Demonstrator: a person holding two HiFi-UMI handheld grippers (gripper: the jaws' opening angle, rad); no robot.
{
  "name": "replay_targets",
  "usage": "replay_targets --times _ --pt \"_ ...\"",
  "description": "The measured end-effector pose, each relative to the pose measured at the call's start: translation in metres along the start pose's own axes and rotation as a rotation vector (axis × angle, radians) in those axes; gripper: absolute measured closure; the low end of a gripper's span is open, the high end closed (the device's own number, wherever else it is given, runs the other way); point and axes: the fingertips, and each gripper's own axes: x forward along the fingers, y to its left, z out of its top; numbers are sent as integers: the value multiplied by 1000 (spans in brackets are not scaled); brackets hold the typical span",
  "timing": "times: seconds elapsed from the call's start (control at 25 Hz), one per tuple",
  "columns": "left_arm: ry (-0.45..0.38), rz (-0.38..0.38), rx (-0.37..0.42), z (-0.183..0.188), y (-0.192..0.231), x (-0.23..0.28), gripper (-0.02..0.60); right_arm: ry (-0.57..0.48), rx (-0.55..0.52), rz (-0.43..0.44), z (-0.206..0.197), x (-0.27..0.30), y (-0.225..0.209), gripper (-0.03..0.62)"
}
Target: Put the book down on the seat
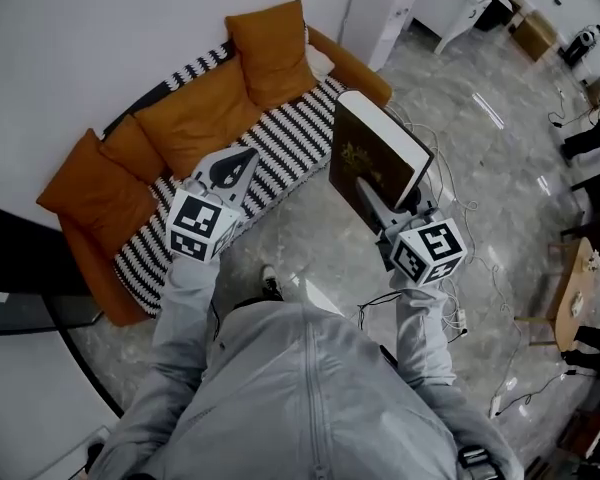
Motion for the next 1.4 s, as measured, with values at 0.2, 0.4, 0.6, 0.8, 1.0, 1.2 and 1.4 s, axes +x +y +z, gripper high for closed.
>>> replay_targets --times 0.2,0.4,0.6,0.8,1.0,1.2,1.4 --pt "-15 -24 -2 -3 20 17 555 7 1 -5 1 26 -12 356" --pt "-13 -48 10 -10 43 30 555 16 -3 1 0 57 -15 356" --pt "3 -64 7 -20 68 42 555 22 6 -1 -2 84 -19 356" --pt "8 -82 1 -28 82 55 555 29 20 -14 -5 102 -24 356" --pt "27 -88 9 -37 92 68 555 49 43 -1 -11 120 -31 356" --pt "49 -51 3 -49 116 88 555 54 83 21 -21 149 -54 356" --pt "93 15 -38 -61 176 122 555 62 117 78 -19 214 -86 356"
